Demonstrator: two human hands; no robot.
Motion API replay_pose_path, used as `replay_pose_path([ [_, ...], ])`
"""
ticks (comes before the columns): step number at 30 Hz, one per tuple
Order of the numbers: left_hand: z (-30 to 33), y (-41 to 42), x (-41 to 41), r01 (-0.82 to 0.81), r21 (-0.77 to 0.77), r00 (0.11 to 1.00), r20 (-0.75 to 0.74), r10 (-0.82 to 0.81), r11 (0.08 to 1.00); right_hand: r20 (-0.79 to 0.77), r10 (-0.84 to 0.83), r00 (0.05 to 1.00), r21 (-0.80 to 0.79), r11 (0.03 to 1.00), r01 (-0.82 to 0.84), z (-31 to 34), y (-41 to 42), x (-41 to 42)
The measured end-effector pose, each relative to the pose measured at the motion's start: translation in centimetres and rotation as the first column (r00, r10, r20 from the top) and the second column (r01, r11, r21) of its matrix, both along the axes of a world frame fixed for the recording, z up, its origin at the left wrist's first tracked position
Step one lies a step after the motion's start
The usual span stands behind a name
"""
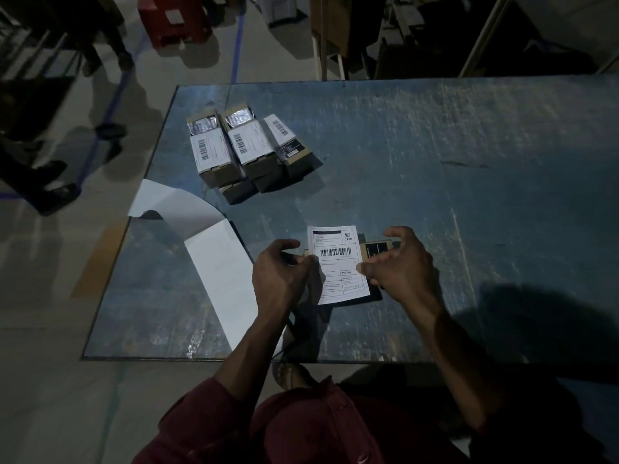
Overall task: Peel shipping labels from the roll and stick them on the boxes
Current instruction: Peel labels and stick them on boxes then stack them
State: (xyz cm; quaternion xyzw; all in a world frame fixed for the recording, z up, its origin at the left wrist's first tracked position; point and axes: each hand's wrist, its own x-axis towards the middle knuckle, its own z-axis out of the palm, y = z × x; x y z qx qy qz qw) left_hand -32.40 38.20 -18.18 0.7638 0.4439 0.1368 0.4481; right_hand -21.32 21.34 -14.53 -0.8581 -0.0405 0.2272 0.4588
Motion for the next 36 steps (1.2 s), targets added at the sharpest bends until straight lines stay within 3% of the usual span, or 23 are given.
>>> replay_pose_path([
  [7, -0.3, 0.0, -1.4, 0.041, 0.161, 0.999, -0.032, -0.036, 0.986, 0.101, 0.100, 0.990, -0.154, 0.985, -0.083, -0.2, -0.3, 0.2],
  [11, -1.8, 0.1, -2.0, 0.196, 0.394, 0.970, 0.057, -0.236, 0.898, 0.353, 0.199, 0.914, -0.171, 0.974, -0.146, -0.6, -0.5, 0.0],
  [14, -2.5, -0.2, -1.5, 0.251, 0.431, 0.946, 0.080, -0.313, 0.867, 0.448, 0.308, 0.839, -0.218, 0.948, -0.232, -1.0, 0.6, 0.1],
  [18, -3.2, 0.1, -1.4, 0.311, 0.347, 0.940, 0.024, -0.339, 0.885, 0.382, 0.413, 0.827, -0.332, 0.896, -0.294, -2.2, 1.1, 0.7],
  [25, -2.6, 1.0, -2.4, 0.123, 0.053, 0.992, 0.019, -0.124, 0.991, 0.351, 0.263, 0.899, -0.258, 0.950, -0.177, -4.2, -1.9, 2.5],
  [29, -0.9, 0.7, -0.3, 0.228, -0.120, 0.965, -0.107, -0.241, 0.966, 0.150, 0.195, 0.969, -0.294, 0.945, -0.144, -4.0, -1.3, 3.7],
  [32, 0.2, -0.4, 1.1, 0.168, -0.204, 0.983, -0.035, -0.179, 0.964, 0.086, 0.177, 0.980, -0.241, 0.959, -0.152, -2.9, -0.3, 3.9],
  [36, 1.6, -0.9, 1.3, 0.007, -0.437, 0.976, 0.199, 0.089, 0.899, 0.169, 0.180, 0.969, -0.187, 0.971, -0.148, -1.6, -0.3, 3.7],
])
